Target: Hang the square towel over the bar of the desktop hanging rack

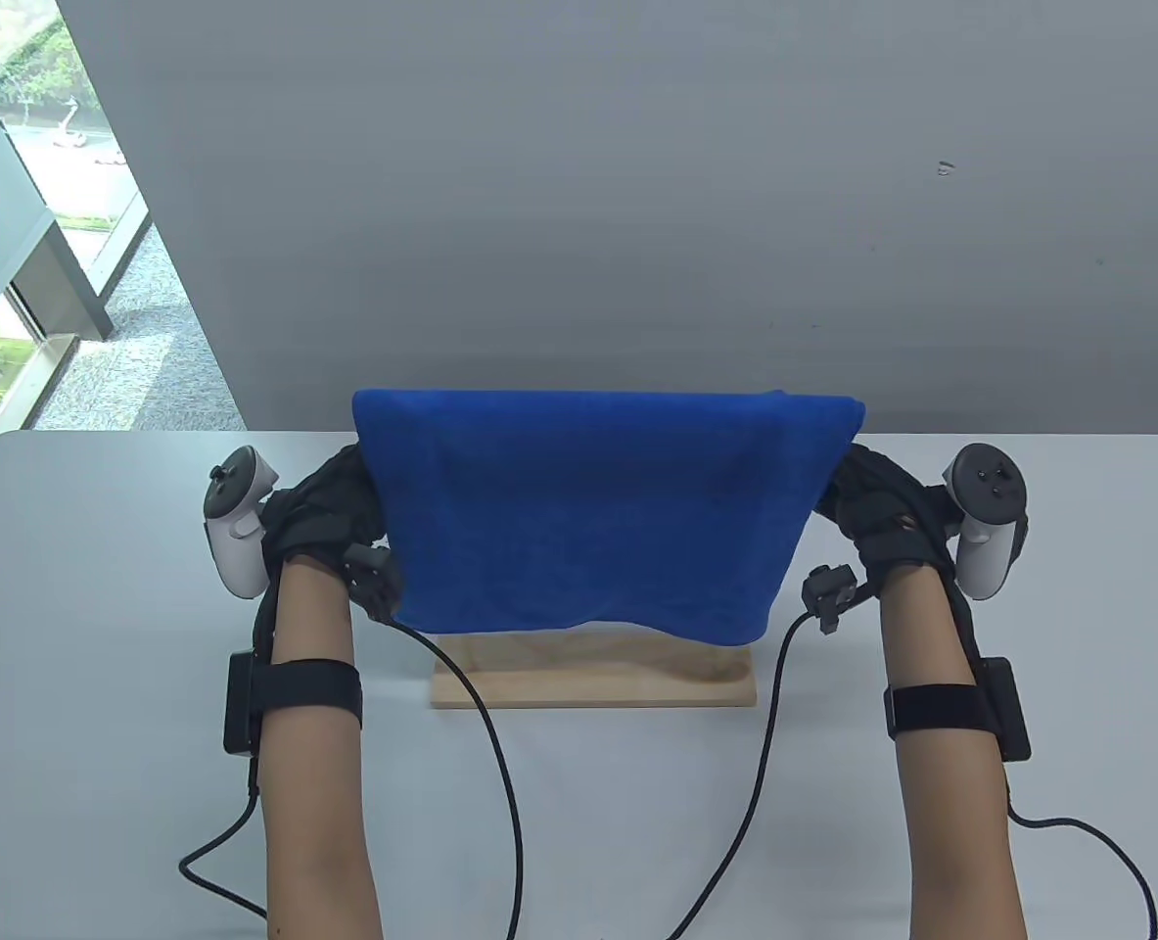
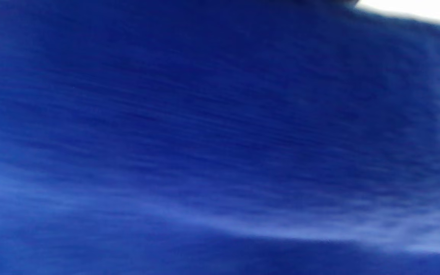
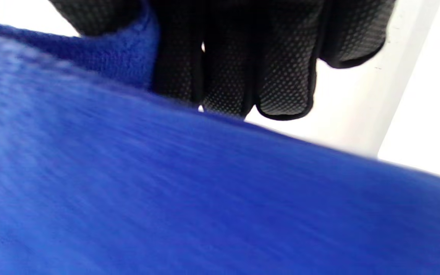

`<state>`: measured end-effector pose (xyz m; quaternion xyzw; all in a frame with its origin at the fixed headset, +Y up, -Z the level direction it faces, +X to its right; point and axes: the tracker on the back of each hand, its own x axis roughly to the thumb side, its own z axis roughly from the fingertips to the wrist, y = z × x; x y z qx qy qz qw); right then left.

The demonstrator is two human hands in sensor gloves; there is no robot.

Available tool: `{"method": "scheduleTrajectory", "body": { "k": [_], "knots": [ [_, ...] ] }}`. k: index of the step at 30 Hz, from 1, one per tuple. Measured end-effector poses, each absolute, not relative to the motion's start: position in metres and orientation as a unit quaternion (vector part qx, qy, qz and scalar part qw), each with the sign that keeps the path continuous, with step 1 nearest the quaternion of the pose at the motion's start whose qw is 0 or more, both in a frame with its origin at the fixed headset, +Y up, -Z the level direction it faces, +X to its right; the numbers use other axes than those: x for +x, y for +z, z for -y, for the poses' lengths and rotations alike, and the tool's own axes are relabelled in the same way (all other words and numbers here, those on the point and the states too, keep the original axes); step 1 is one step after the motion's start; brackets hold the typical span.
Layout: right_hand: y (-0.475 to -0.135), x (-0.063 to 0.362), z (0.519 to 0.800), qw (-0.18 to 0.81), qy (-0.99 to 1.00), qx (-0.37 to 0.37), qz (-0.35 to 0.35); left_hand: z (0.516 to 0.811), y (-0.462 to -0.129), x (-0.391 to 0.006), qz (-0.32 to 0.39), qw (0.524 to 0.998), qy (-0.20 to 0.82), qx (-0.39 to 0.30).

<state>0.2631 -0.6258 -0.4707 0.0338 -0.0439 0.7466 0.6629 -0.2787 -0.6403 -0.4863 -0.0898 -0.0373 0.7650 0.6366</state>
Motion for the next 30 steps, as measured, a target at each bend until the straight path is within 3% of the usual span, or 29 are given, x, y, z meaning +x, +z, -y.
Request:
{"method": "scheduleTrajectory", "body": {
  "k": [7,18,30],
  "knots": [
    [-0.463,0.263,0.66,0.649,0.76,0.025,0.018,0.668,-0.474,-0.281,0.022,0.656,0.747,-0.106],
    [-0.455,0.264,0.69,0.631,0.776,0.004,-0.007,0.704,-0.459,-0.28,-0.007,0.661,0.74,-0.127],
    [-0.447,0.262,0.709,0.638,0.769,-0.023,-0.043,0.714,-0.446,-0.28,-0.033,0.646,0.753,-0.125]
  ]
}}
